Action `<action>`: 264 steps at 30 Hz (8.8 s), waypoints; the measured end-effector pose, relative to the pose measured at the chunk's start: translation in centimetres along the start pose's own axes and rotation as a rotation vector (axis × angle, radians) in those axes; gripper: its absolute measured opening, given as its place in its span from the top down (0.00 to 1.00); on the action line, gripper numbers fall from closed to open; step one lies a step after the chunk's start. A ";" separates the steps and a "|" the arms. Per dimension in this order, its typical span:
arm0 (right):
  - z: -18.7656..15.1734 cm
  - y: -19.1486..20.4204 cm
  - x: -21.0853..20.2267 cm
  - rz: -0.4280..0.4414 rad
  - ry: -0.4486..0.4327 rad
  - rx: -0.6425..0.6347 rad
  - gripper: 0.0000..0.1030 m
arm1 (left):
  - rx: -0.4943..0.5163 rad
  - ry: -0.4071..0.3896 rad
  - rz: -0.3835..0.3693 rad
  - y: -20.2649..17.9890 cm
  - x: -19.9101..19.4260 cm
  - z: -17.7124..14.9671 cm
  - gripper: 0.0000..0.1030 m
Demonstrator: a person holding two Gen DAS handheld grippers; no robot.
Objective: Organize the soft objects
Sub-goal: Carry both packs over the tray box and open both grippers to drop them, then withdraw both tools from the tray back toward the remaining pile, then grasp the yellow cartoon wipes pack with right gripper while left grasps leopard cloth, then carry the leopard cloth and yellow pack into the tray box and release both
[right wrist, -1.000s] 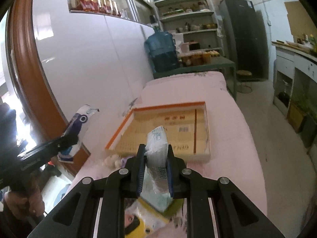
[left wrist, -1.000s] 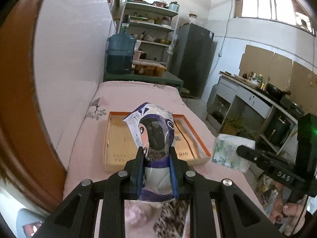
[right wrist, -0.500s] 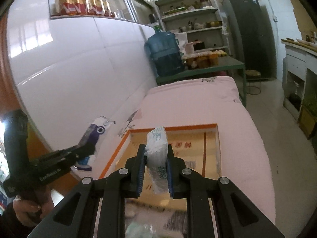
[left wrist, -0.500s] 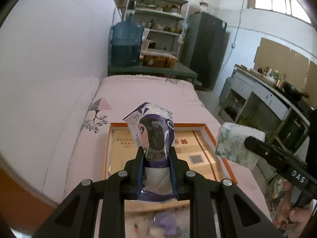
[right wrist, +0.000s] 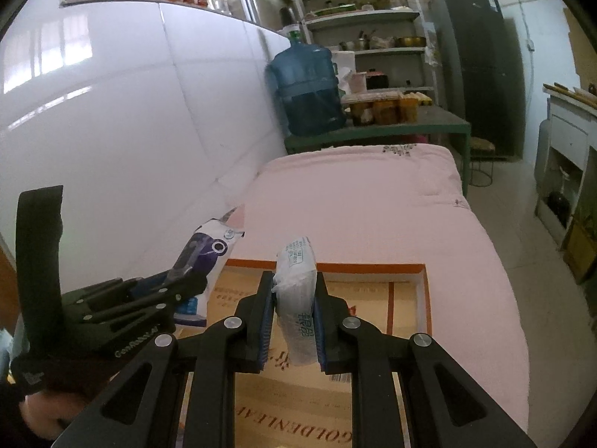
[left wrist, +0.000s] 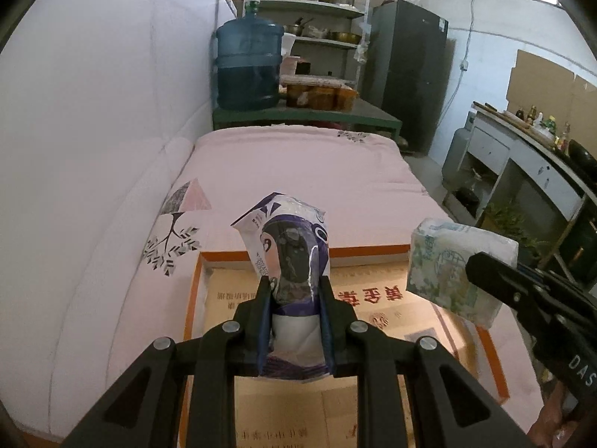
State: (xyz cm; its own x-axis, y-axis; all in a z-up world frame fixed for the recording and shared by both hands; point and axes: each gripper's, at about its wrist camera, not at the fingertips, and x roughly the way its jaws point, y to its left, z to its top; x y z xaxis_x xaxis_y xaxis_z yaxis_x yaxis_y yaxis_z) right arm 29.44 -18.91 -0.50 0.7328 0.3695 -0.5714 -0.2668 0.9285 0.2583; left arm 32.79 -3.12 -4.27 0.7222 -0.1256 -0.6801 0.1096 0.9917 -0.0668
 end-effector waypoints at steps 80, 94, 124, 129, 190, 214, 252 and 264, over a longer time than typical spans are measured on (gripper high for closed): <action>-13.0 6.7 -18.0 -0.205 0.018 -0.029 0.36 | -0.015 -0.135 -0.080 1.2 -20.4 -14.4 0.38; -17.9 6.9 -21.1 -0.257 0.034 -0.004 0.36 | -0.021 -0.160 -0.053 1.8 -22.4 -18.6 0.38; -27.0 13.7 -15.9 -0.182 0.274 -0.162 0.25 | -0.043 -0.110 -0.059 2.9 -21.6 -23.0 0.38; -27.2 12.9 -15.0 -0.158 0.293 -0.129 0.25 | -0.046 -0.101 -0.070 2.8 -21.5 -23.2 0.38; -25.7 3.7 -21.5 0.069 0.167 0.182 0.86 | 0.064 0.106 -0.200 -3.1 -13.9 -25.4 0.62; -22.6 4.6 -22.5 0.091 0.118 0.133 0.86 | 0.054 -0.087 -0.220 -2.2 -20.2 -21.1 0.91; -10.2 -0.3 -12.8 0.101 0.063 0.141 0.86 | 0.028 -0.066 -0.243 -2.5 -12.2 -9.8 0.91; -8.5 -4.1 -8.2 0.090 0.080 0.202 0.86 | -0.029 -0.006 -0.255 -3.1 -6.8 -7.9 0.91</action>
State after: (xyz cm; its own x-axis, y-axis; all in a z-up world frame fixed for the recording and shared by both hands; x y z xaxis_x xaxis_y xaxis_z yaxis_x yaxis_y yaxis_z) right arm 19.18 -25.42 -3.54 0.6573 0.4601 -0.5969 -0.1924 0.8682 0.4573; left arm 22.12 -5.15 -5.25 0.6778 -0.3721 -0.6342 0.2695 0.9282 -0.2566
